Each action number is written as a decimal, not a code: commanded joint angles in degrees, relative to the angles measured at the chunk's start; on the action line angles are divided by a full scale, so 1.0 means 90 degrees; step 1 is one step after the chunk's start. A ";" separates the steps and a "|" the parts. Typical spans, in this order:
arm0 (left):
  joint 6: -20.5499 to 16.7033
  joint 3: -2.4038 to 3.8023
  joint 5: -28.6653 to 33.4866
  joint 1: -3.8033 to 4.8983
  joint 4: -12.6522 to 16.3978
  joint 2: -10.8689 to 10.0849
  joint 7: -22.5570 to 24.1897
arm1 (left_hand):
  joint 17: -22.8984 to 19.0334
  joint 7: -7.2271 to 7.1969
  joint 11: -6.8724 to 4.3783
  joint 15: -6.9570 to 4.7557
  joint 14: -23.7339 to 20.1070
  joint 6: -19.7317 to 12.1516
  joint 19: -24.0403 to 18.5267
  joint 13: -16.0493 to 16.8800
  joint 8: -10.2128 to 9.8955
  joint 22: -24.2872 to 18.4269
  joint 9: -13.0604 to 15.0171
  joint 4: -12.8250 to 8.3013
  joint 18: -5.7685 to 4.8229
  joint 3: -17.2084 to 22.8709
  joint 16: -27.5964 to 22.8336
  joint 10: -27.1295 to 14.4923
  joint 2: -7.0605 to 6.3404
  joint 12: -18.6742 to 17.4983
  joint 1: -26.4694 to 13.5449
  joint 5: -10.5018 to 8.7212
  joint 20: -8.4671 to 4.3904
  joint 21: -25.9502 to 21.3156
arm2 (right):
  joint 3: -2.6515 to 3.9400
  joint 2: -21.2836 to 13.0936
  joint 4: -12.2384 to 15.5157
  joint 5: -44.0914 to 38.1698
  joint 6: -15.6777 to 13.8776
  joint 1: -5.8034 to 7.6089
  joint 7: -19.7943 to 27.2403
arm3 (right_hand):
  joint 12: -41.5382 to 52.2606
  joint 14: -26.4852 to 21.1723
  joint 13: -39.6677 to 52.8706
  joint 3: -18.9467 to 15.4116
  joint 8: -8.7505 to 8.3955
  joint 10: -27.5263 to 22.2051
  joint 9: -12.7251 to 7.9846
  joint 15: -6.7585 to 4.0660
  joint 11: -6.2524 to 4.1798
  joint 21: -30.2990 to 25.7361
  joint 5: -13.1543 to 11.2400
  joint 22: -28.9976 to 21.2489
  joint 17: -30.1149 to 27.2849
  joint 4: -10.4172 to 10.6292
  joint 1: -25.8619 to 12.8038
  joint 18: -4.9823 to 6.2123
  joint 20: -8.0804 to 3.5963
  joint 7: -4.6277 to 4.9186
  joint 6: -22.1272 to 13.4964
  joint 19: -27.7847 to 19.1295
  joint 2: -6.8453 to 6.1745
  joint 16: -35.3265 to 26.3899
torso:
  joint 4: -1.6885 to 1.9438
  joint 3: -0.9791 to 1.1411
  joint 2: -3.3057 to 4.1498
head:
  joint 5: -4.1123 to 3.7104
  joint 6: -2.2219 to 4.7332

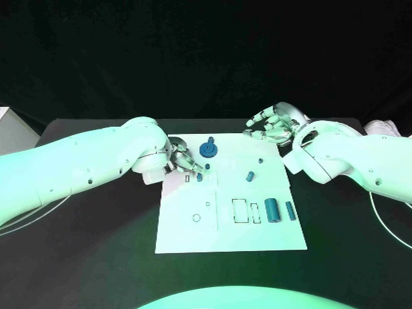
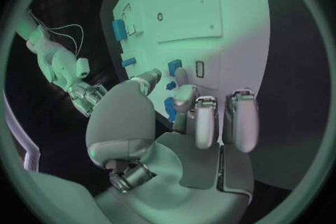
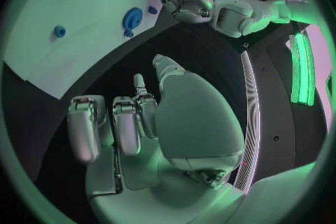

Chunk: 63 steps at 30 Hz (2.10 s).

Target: Assemble the parts on the task board

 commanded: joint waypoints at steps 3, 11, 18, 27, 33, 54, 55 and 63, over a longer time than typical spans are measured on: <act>-0.0084 0.0030 0.0236 -0.0004 0.0061 -0.0019 0.0160 | 0.1676 0.0004 0.0011 -0.0006 0.0673 -0.0081 -0.0005 -0.0066 0.0048 0.0471 0.0034 0.0182 -0.0058 -0.0336 0.0023 -0.0097 0.0046 -0.0043 0.0200 -0.0394 0.0027 -0.0039 | -0.0001 0.0012 -0.0034 -0.0058 -0.0024 -0.0014 0.0143 | -0.0122 0.0566 0.0763 0.0038 0.0037 -0.0120 -0.0004 0.0007 0.0003 -0.0215 0.0014 0.1192 0.1315 -0.0005 -0.0079 0.0092 0.0002 -0.0008 -0.0029 0.0315 -0.0040 -0.0089 | -0.0012 -0.0004 0.0000 | 0.0014 0.0028; -0.0344 0.0205 0.0383 -0.0008 0.0142 -0.0206 0.0419 | 0.1555 0.0087 0.0086 0.0055 0.0631 -0.0295 -0.0290 -0.0461 -0.0021 0.0076 0.0030 0.0155 0.0031 -0.0492 -0.0042 -0.0415 0.0219 -0.0297 0.0596 -0.0418 0.0065 -0.0226 | -0.0008 0.0021 -0.0105 0.0021 -0.0070 -0.0021 0.0418 | -0.1036 0.0301 -0.0019 0.0213 0.0100 -0.0813 0.0003 -0.0028 -0.0032 -0.1601 0.0016 0.0258 0.0475 -0.0020 -0.0058 0.0412 -0.0036 -0.0036 -0.0040 -0.0355 -0.0115 -0.0551 | -0.0005 -0.0002 -0.0005 | 0.0008 0.0083; -0.0559 0.0488 0.0728 0.0005 0.0144 -0.0576 0.0926 | 0.0740 0.0427 0.0395 0.0330 0.0263 -0.0887 -0.0910 -0.2311 -0.0441 -0.0736 -0.0212 0.0150 0.0209 -0.0414 -0.0521 -0.1888 0.0376 -0.1611 0.1382 -0.0357 0.0293 -0.0675 | -0.0030 0.0050 -0.0313 0.0329 -0.0084 -0.0025 0.1016 | -0.5155 -0.1761 -0.3742 0.1265 0.0345 -0.2674 0.0071 0.0054 0.0013 -0.6649 -0.0079 -0.3260 -0.3902 -0.0083 0.0180 0.1082 0.0033 0.0020 0.0027 -0.2343 -0.0430 -0.4854 | 0.0008 0.0005 -0.0007 | 0.0018 0.0154; -0.0621 0.0646 0.0671 0.0095 -0.0334 -0.0661 0.1191 | 0.0722 0.0725 0.0659 0.0561 0.0254 -0.1333 -0.0829 -0.2451 -0.0963 -0.0649 -0.0691 0.0198 0.0193 -0.0483 -0.0517 -0.2096 0.0488 -0.1616 0.1208 -0.0361 0.0502 -0.0656 | -0.0055 0.0132 -0.0700 0.0978 0.0017 -0.0060 0.1945 | -0.7731 -0.2934 -0.6948 0.2207 -0.0049 -0.2847 -0.0072 0.0740 0.0538 -0.9056 -0.0074 -0.5431 -0.5744 -0.0622 -0.0064 0.1100 0.0828 0.0387 -0.0393 -0.3658 -0.0587 -0.8142 | -0.0011 0.0004 0.0020 | 0.0028 0.0220; -0.0510 0.0660 0.0442 0.0119 -0.0630 -0.0495 0.1038 | 0.0936 0.0698 0.0638 0.0551 0.0368 -0.1215 -0.0630 -0.2486 -0.0997 -0.0391 -0.0831 0.0197 0.0141 -0.0539 -0.0379 -0.2005 0.0572 -0.1531 0.1063 -0.0362 0.0508 -0.0519 | -0.0068 0.0174 -0.0829 0.0770 0.0163 -0.0082 0.2254 | -0.8442 -0.3136 -0.7724 0.2099 -0.0320 -0.2868 -0.0215 0.0986 0.0735 -0.9136 0.0012 -0.6453 -0.6353 -0.0899 -0.0316 0.1083 0.1104 0.0544 -0.0635 -0.4520 -0.0471 -0.8857 | -0.0006 0.0004 0.0030 | 0.0024 0.0225; 0.0201 0.0510 -0.0288 0.0118 -0.1701 0.0387 0.0655 | 0.1024 0.0675 0.0618 0.0532 0.0416 -0.1102 -0.0527 -0.2524 -0.1074 -0.0253 -0.1011 0.0203 0.0111 -0.0675 -0.0319 -0.1937 0.0584 -0.1459 0.0873 -0.0396 0.0490 -0.0442 | -0.0074 0.0261 -0.0983 -0.1311 -0.0075 -0.0131 0.2244 | -0.8699 -0.5876 -0.7954 -0.1114 -0.0808 -0.4414 -0.1263 0.1094 0.0760 -0.9333 0.0516 -0.8089 -0.7688 0.0056 0.0577 0.0564 0.1208 0.0500 -0.2587 -0.8409 -0.0277 -0.9624 | -0.0045 0.0018 0.0089 | 0.0059 0.0237; 0.0226 0.0508 -0.0296 0.0118 -0.1723 0.0404 0.0643 | 0.1024 0.0675 0.0618 0.0532 0.0416 -0.1102 -0.0527 -0.2524 -0.1074 -0.0253 -0.1011 0.0203 0.0111 -0.0675 -0.0319 -0.1937 0.0584 -0.1459 0.0873 -0.0396 0.0490 -0.0442 | -0.0074 0.0262 -0.0980 -0.1356 -0.0067 -0.0134 0.2217 | -0.8701 -0.5921 -0.7955 -0.1176 -0.0810 -0.4441 -0.1271 0.1078 0.0741 -0.9328 0.0530 -0.8088 -0.7701 0.0058 0.0570 0.0489 0.1208 0.0480 -0.2602 -0.8410 -0.0293 -0.9625 | -0.0044 0.0019 0.0092 | 0.0059 0.0237; 0.0430 0.0476 -0.0321 0.0118 -0.1877 0.0516 0.0564 | 0.1036 0.0658 0.0606 0.0525 0.0422 -0.1027 -0.0511 -0.2532 -0.1066 -0.0226 -0.1050 0.0199 0.0106 -0.0715 -0.0310 -0.1925 0.0613 -0.1435 0.0832 -0.0399 0.0486 -0.0428 | -0.0074 0.0276 -0.0967 -0.1549 -0.0055 -0.0142 0.2141 | -0.8718 -0.6291 -0.7971 -0.1324 -0.0826 -0.4751 -0.1331 0.1111 0.0737 -0.9306 0.0579 -0.8085 -0.7793 0.0064 0.0568 0.0354 0.1156 0.0468 -0.2759 -0.8413 -0.0331 -0.9646 | -0.0049 0.0016 0.0084 | 0.0060 0.0218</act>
